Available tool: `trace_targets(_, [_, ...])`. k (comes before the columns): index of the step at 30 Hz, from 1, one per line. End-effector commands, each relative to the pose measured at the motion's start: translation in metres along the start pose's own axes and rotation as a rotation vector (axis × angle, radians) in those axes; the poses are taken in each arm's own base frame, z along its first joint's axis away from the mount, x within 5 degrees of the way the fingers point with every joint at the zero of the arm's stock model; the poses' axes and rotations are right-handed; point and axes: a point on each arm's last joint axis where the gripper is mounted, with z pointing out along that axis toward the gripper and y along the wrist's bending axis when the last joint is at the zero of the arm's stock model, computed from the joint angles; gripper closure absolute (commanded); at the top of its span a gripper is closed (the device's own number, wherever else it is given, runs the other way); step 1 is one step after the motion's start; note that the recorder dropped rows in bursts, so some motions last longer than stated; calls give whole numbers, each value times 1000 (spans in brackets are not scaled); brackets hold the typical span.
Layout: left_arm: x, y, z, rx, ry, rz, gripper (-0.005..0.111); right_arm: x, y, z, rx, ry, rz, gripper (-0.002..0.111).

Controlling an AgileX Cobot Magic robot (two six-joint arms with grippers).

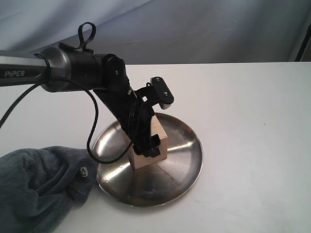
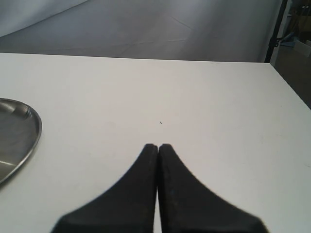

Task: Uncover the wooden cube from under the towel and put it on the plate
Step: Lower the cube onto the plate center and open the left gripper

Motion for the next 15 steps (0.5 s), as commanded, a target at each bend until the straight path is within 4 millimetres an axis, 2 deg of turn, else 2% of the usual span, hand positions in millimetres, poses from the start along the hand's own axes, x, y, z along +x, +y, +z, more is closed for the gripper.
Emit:
trace_targets(1, [2,1,-2,-15,26,14,9,0,0,0,0,-9,-2,108])
trace_targets(2, [3,2,-2,-23,35,11,3,0,0,0,0,-9,-2,108])
trace_targets(6, [4,2,-3,-16,56,24,3,0,0,0,0,-9,-2,108])
trace_targets(9, [1,2,-13,-33,35,28,3,0,0,0,0,-9,-2,108])
trace_targets(12, [-5,1,-33,-65,-8,19,3,0,0,0,0,-9,-2,108])
trace_targets(15, [-12,-2,-63,-106,-69,29,3,0,0,0,0,-9,-2,108])
